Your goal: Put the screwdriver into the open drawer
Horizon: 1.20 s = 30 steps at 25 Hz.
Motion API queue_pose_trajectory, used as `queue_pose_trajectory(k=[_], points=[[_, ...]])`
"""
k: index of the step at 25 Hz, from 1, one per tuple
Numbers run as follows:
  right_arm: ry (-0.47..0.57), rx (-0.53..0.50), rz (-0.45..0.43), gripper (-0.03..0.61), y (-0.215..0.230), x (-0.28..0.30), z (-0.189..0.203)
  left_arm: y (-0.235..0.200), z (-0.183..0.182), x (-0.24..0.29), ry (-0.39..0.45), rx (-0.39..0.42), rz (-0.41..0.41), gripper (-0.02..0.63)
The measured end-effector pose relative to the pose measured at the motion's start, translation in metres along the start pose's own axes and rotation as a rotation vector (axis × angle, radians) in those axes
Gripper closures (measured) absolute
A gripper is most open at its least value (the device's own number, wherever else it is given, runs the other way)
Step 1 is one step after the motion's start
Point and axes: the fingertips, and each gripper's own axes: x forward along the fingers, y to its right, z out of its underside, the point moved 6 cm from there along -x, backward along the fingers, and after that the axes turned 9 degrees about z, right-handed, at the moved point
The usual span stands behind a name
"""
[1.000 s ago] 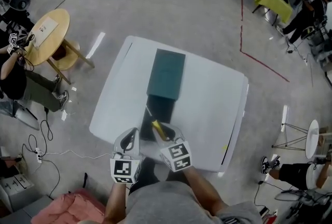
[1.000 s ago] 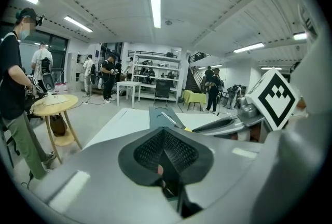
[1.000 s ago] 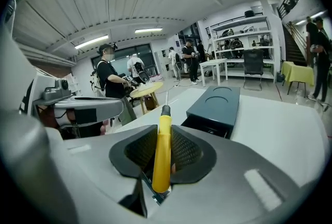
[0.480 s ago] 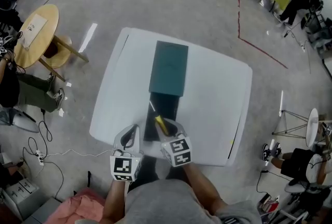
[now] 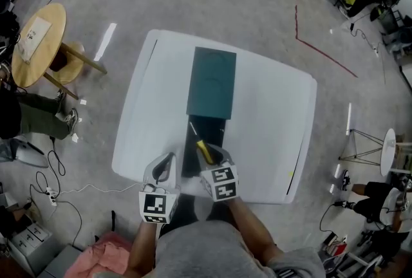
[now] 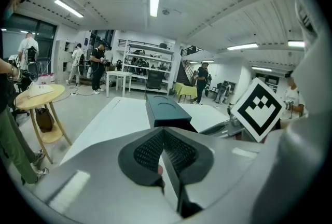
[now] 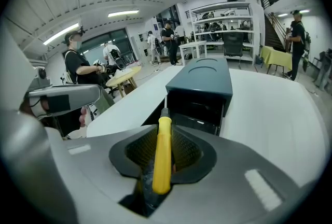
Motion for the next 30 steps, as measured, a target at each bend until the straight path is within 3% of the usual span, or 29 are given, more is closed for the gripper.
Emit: queue_pose_trajectory(k=[12, 19, 27, 28, 30], points=[[-0.133, -0.057, 0.043, 0.494, -0.008, 0.014, -0.002, -0.004, 0.005, 0.01, -0.013, -0.018, 0.006, 0.601], [-0.149, -0.094, 0.069, 0.494, -0.011, 0.018, 0.001, -0.007, 0.009, 0.013, -0.018, -0.022, 0.003, 0.601], [-0.104, -0.056, 0.059, 0.488, -0.012, 0.017, -0.003, -0.011, 0.008, 0.013, -0.019, -0.019, 0.003, 0.601], [-0.094, -0.045, 0.044, 0.472, -0.013, 0.017, -0.003, -0.011, 0.008, 0.012, -0.018, -0.017, 0.005, 0.601], [-0.081, -0.024, 0.005, 0.366, -0.015, 0.015, -0.005, -0.009, 0.006, 0.013, -0.016, -0.012, 0.009, 0.601]])
